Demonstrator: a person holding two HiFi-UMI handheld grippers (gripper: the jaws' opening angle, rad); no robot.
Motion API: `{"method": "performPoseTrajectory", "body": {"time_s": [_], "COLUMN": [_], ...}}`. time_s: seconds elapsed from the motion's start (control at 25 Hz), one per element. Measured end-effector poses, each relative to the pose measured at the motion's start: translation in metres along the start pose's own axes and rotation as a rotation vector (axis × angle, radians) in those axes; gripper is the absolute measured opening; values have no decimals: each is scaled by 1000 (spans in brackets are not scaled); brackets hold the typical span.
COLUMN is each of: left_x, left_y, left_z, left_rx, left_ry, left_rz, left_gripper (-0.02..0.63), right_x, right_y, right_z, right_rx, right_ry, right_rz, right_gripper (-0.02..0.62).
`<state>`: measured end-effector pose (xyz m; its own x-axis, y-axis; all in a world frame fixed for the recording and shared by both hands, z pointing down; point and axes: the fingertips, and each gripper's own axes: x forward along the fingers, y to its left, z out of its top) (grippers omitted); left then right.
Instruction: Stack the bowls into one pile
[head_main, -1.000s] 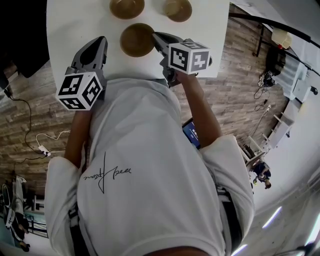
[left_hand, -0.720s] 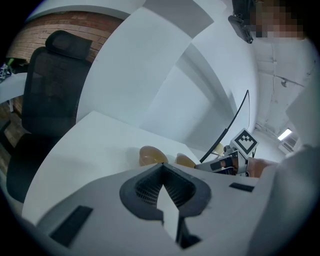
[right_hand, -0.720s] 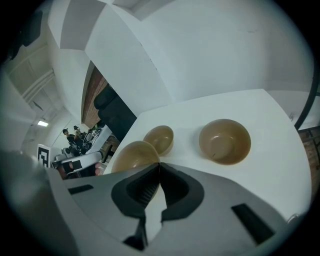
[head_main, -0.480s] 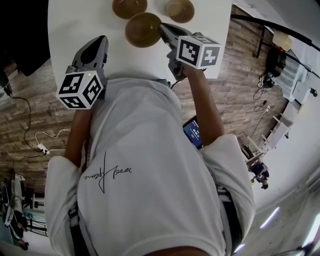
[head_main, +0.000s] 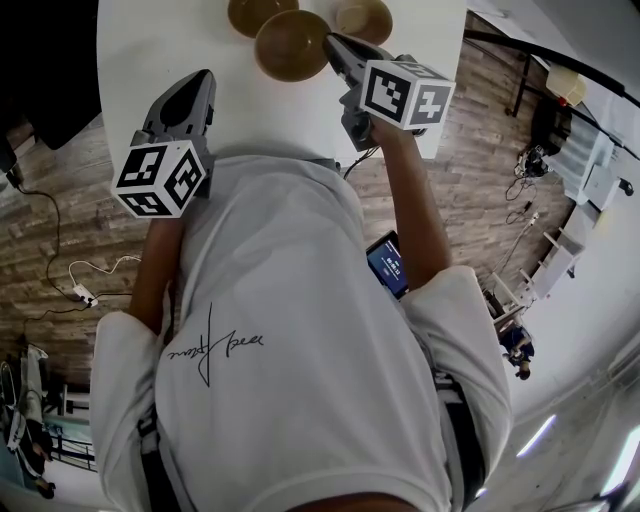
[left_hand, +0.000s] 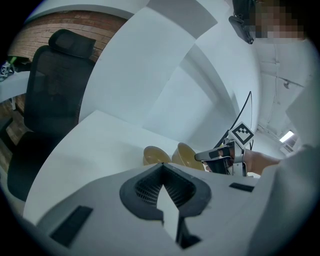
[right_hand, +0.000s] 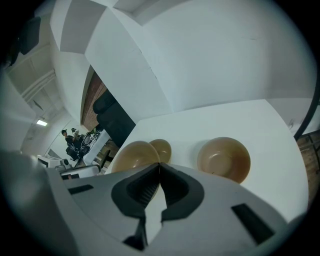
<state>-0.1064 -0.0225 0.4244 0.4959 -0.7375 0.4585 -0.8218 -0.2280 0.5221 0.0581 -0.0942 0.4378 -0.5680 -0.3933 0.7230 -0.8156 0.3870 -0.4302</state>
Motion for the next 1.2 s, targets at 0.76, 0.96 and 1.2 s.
{"method": "performPoseTrajectory", "body": {"time_s": [0.76,0.96,1.2], "left_x": [-11,-6,-4], "left_y": [9,11,15], "left_z": [1,0,-1], "left_rx": [-20,-23,-29], "left_ry": [-14,-6,3], "left_rz": [10,15,16], "left_gripper": [3,3,3], "right_x": [39,50,61], "right_y": [6,1,1], "right_z": [12,13,16], "right_rx": [44,44,57], "right_ry": [20,37,42], "right_rz": [31,30,34], "right_gripper": [17,17,17]}}
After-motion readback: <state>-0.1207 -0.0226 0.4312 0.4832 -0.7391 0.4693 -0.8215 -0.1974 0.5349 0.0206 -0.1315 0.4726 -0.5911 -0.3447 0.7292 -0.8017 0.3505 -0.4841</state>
